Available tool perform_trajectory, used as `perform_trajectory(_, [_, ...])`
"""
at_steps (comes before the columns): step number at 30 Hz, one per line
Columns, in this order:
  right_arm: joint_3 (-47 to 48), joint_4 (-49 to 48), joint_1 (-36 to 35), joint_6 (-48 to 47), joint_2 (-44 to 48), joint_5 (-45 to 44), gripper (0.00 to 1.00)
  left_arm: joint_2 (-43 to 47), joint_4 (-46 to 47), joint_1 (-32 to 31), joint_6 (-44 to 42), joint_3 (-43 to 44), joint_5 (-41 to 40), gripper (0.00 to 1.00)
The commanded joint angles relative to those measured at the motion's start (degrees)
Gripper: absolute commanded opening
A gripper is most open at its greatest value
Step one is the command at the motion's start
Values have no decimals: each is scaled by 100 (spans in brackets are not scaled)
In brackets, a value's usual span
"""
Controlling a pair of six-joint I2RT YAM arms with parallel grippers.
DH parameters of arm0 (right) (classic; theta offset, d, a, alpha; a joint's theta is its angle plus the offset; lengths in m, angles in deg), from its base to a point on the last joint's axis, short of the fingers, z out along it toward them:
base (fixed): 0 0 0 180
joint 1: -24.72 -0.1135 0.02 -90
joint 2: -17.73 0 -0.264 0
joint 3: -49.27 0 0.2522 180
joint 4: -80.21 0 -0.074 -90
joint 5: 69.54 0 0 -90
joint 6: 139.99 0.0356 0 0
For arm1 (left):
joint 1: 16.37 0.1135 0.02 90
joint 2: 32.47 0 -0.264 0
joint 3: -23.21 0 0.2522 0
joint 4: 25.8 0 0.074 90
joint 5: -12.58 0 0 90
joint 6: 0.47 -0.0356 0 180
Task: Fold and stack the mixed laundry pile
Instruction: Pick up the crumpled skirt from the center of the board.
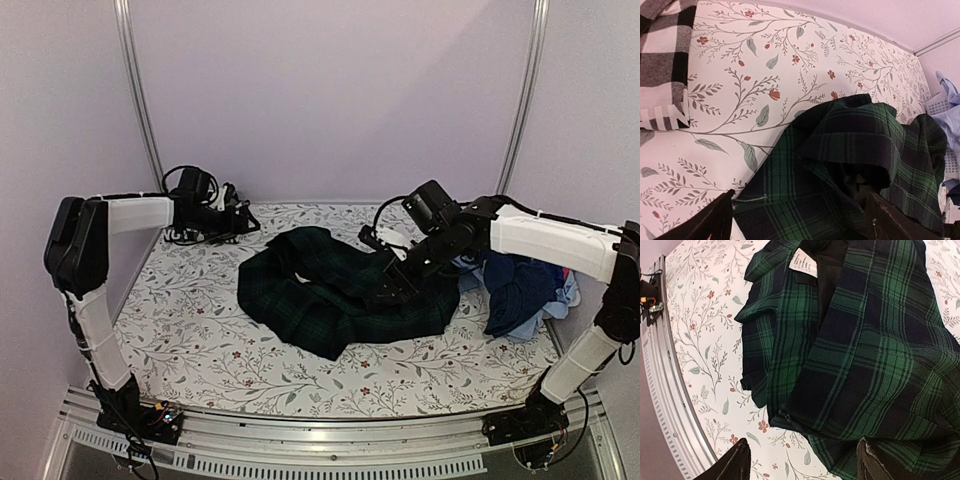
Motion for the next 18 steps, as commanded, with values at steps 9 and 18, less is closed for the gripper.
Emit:
perform_trajectory(9, [-1074, -1633, -100, -1820, 148, -651, 74, 301, 569, 462, 82, -205, 662, 100])
perform_trajectory(18, [-970, -1993, -112, -2061, -82, -519, 71, 334, 637, 507, 107, -275, 716, 100])
